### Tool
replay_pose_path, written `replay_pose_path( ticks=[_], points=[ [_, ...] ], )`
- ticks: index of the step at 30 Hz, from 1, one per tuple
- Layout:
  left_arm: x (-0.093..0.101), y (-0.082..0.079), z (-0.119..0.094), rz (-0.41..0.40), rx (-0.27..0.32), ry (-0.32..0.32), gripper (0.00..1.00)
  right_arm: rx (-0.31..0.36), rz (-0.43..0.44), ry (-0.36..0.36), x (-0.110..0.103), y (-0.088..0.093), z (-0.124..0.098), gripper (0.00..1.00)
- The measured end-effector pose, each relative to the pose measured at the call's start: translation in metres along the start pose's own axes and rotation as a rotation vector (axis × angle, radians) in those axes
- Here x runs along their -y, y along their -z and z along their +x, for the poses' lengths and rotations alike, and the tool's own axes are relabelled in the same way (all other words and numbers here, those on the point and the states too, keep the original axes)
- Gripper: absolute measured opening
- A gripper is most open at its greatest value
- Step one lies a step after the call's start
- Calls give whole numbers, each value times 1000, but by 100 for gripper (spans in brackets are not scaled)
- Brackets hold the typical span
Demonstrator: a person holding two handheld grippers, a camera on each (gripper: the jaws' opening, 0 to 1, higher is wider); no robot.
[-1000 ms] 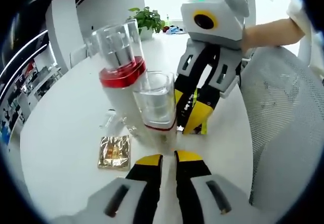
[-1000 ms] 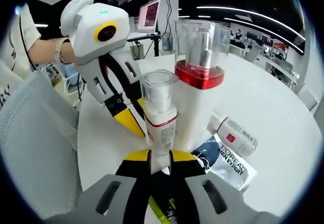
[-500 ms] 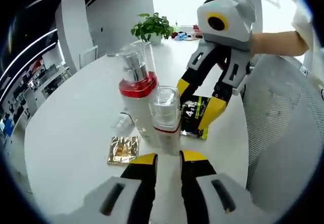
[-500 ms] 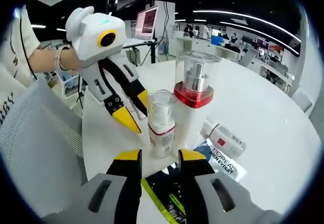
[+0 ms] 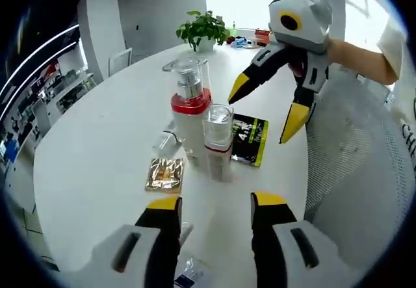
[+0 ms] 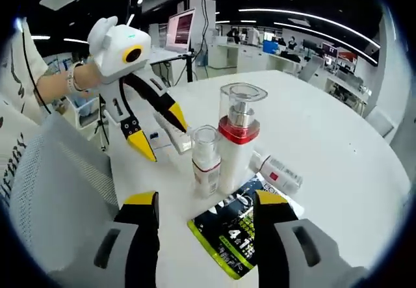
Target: Arrange the skincare products in the storage area until every visible bottle or jar stands upright without overlapping.
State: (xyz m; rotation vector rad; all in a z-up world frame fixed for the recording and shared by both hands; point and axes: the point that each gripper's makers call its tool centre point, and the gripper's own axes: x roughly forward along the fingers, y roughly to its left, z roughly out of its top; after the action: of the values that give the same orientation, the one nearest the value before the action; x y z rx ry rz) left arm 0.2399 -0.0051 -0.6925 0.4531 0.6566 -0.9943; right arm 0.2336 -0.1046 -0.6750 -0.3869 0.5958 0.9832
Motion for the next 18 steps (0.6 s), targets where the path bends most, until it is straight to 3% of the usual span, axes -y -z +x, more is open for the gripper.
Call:
replay_pose_path(
  ticks=[4, 18],
  points=[
    [4, 1, -13, -17, -5, -4, 51, -5, -1, 12, -2, -3, -7, 65],
    [-24, 3, -44, -50, -5, -76, 74, -31, -16, 45, 0, -6, -21, 81]
  ],
)
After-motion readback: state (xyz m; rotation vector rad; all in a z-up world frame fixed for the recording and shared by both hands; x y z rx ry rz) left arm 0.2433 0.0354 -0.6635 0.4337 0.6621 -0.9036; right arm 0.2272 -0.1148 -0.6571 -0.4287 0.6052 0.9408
